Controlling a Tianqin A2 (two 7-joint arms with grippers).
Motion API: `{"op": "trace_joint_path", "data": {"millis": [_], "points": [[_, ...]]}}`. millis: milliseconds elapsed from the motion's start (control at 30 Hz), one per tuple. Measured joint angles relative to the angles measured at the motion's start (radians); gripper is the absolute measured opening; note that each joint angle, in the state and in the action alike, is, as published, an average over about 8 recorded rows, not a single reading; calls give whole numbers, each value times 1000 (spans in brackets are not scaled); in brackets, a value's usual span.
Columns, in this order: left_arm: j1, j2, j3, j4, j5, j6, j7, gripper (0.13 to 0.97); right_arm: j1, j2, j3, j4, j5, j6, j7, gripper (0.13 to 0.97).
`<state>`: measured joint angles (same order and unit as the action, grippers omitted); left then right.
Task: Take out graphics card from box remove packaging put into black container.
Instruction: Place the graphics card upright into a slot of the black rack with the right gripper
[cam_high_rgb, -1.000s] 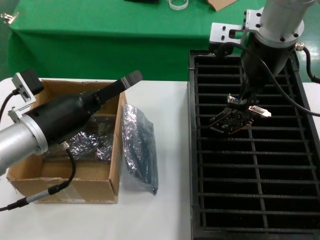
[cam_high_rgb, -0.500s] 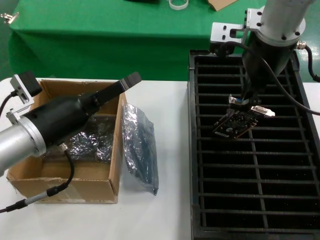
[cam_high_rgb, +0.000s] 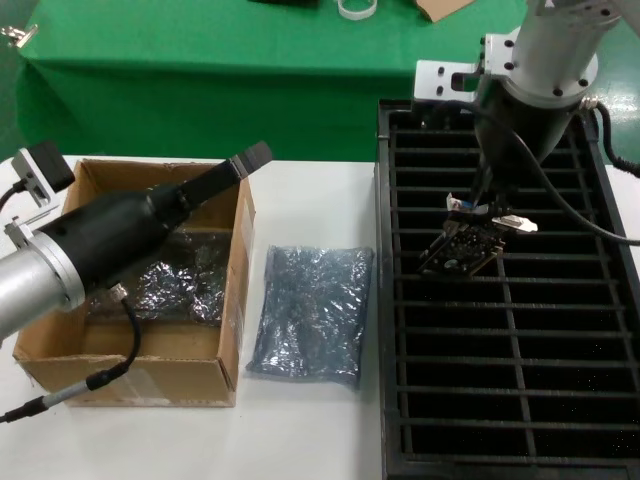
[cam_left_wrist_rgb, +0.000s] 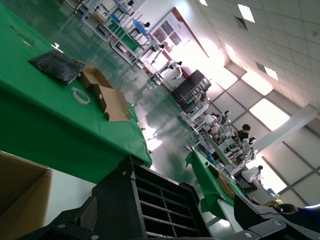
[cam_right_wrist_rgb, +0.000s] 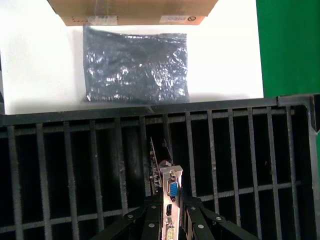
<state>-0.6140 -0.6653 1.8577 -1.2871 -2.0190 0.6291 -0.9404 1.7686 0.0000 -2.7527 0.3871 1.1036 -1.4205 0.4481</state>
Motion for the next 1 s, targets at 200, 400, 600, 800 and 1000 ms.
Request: {"op": "trace_joint_path", "data": {"millis": [200, 400, 600, 800, 1000], "points": [[-7, 4, -7, 27, 1, 4, 14, 966, -19, 0, 0, -15, 12, 47, -43, 185], [-15, 8, -14, 54, 0, 11, 31, 966, -44, 0, 0, -21, 11, 85, -78, 185], [-23, 15, -21, 80, 0, 20, 49, 966, -76, 0, 0, -16, 0, 116, -104, 185], [-34, 23, -32, 109, -1, 30, 75, 966, -94, 0, 0, -20, -6, 145, -122, 185], [-46, 27, -42, 136, -1, 39, 99, 966, -93, 0, 0, -37, -6, 167, -128, 199]]}}
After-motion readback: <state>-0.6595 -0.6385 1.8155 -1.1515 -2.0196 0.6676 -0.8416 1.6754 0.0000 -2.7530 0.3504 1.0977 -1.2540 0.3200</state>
